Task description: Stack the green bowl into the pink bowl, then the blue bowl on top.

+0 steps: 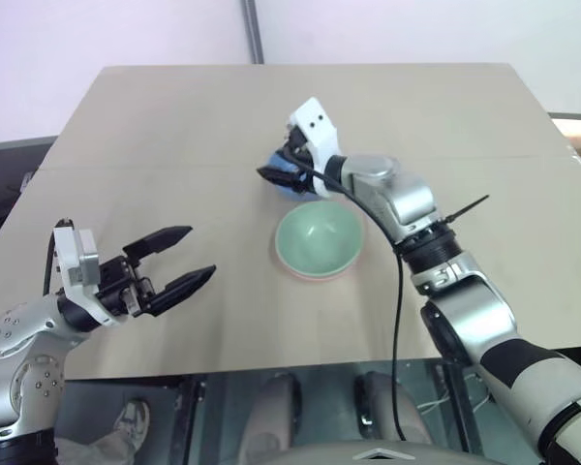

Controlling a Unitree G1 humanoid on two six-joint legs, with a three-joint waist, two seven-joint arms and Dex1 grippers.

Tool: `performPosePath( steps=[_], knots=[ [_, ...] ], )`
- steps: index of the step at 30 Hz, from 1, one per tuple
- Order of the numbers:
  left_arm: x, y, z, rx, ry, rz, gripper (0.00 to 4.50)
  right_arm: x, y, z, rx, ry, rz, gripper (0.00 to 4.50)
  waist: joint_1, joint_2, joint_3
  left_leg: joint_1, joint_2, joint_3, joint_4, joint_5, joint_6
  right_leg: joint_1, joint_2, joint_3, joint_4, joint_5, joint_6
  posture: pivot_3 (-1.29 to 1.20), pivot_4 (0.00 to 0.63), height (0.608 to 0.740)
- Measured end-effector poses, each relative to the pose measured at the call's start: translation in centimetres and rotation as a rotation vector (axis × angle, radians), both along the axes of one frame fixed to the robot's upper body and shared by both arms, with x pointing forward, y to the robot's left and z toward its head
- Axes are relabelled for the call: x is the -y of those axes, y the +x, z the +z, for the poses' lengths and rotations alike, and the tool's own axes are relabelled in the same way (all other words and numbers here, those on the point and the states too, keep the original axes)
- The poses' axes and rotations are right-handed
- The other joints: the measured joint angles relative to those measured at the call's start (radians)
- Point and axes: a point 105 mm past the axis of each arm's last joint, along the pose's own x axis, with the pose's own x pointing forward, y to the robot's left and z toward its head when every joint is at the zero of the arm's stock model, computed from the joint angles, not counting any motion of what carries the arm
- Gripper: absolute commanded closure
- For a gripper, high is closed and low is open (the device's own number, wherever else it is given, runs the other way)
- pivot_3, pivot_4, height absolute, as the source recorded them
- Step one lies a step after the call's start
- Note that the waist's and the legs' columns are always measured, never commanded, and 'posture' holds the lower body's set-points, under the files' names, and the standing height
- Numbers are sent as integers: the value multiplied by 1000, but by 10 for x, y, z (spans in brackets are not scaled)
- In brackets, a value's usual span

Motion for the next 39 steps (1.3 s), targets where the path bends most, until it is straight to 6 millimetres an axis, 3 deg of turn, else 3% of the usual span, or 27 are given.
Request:
performPosePath(
  steps=[5, 9, 12, 14, 16, 21, 24, 27, 30, 35, 39],
  knots=[
    [-1, -4, -2, -10, 8, 16, 0, -1, 7, -30, 2, -141, -13, 1514, -3, 0, 0, 1, 0, 0, -2, 0, 0, -1, 1, 0, 1, 0, 0, 0, 150, 740],
    [-1, -8, -2, -9, 15, 29, 0, -2, 13, -42, 33, -228, -17, 1514, -4, 0, 0, 1, 1, 0, -2, 0, 0, -1, 2, 0, 0, 0, 0, 0, 150, 740],
    [-1, -9, -1, -6, 16, 38, 0, -1, 15, -45, 55, -258, -14, 2346, -2, 0, 0, 0, 0, 1, -3, 0, 0, -1, 1, 0, -1, 0, 0, 0, 150, 740],
    [-1, -11, -2, -9, 17, 43, 0, -2, 15, -46, 65, -266, -2, 3224, -2, 0, 0, 0, 0, 1, -3, 0, 0, -1, 1, 0, -1, 0, 0, 0, 150, 740],
    [-1, -11, -3, -11, 14, 46, 0, -3, 15, -44, 82, -267, 4, 4389, -3, 0, 0, 1, 0, 0, -3, 0, 0, -1, 1, 0, -1, 0, 0, 0, 150, 740],
    [-1, -10, -3, -8, 10, 58, 0, -2, 15, -30, 142, -258, 13, 4389, -3, 1, 0, 0, 0, 0, -3, 0, 0, -1, 1, 0, 0, 0, 0, 0, 150, 740],
    [1, -8, 0, 6, 4, 53, 0, 0, 12, 1, 252, -216, 22, 4389, 0, 1, 1, -1, 0, -1, -3, 0, 0, -2, 1, 0, -1, 0, 0, 0, 150, 740],
    [5, -4, 4, 28, -4, 35, 0, 5, -4, 48, 375, -131, 55, 4389, 2, 0, 0, -1, 0, -1, -3, 0, 0, -1, 1, -1, -2, 0, 0, 0, 150, 740],
    [8, -1, 2, 21, -14, 20, 0, 25, -22, 64, 386, -104, 91, 4389, 4, 0, 0, -1, 0, -1, -3, 0, 0, 0, 0, -2, -4, 0, 0, 0, 150, 740],
    [9, 9, -1, 15, -28, -2, 0, 73, -76, 32, 222, -158, 221, 4389, 10, 0, 0, -1, 0, -3, -3, 0, 0, 2, 0, -3, -5, 0, 0, 0, 150, 740],
    [13, 20, -1, 21, -31, -28, 0, 79, -107, 10, 126, -151, 302, 4389, -5, 0, 0, 2, 1, -1, -3, 0, 0, 2, 4, -1, -4, 0, 0, 0, 150, 740]
  ],
)
